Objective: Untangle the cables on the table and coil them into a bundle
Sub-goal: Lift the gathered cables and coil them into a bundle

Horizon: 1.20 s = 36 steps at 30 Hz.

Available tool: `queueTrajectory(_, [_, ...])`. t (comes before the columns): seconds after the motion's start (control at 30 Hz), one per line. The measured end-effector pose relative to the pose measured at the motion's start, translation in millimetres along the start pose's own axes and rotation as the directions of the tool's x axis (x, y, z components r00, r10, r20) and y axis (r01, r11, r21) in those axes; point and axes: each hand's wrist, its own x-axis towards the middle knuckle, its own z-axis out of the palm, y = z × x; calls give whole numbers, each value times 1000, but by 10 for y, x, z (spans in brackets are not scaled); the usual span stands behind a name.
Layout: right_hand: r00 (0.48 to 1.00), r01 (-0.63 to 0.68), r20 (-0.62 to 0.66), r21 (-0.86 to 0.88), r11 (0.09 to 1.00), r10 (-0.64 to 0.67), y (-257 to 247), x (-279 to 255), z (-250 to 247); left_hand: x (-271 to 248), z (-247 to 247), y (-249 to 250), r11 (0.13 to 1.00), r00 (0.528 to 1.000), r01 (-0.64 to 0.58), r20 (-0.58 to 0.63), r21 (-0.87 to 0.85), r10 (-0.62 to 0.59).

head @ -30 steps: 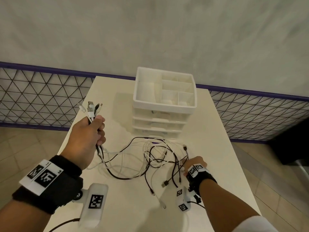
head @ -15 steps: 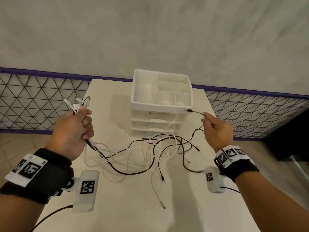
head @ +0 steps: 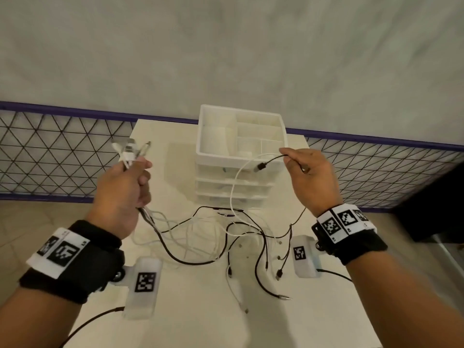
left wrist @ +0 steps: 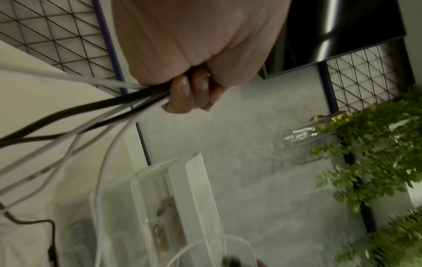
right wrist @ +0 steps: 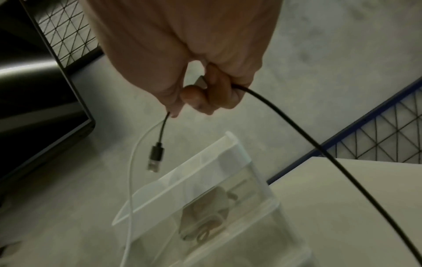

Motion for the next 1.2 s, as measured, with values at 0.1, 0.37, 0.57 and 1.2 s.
queueTrajectory(0.1, [999, -49, 2, -181, 982, 51, 41, 18, -166, 98, -190, 112, 998, 994, -51, -94, -42, 47])
queueTrajectory(0.37, [943, -153, 294, -38, 987, 158, -491, -29, -68, -225, 280, -14, 993, 990, 26, 137, 115, -42])
queueTrajectory(0.57, [793, 68, 594, 140, 988, -139, -993, -504, 364, -404, 785, -186, 959, 930, 244, 245, 145, -274])
queueTrajectory(1.2, [813, -19, 521, -423, 906, 261, 932, -968, 243, 22, 230, 51, 930, 986, 161, 16, -331, -165])
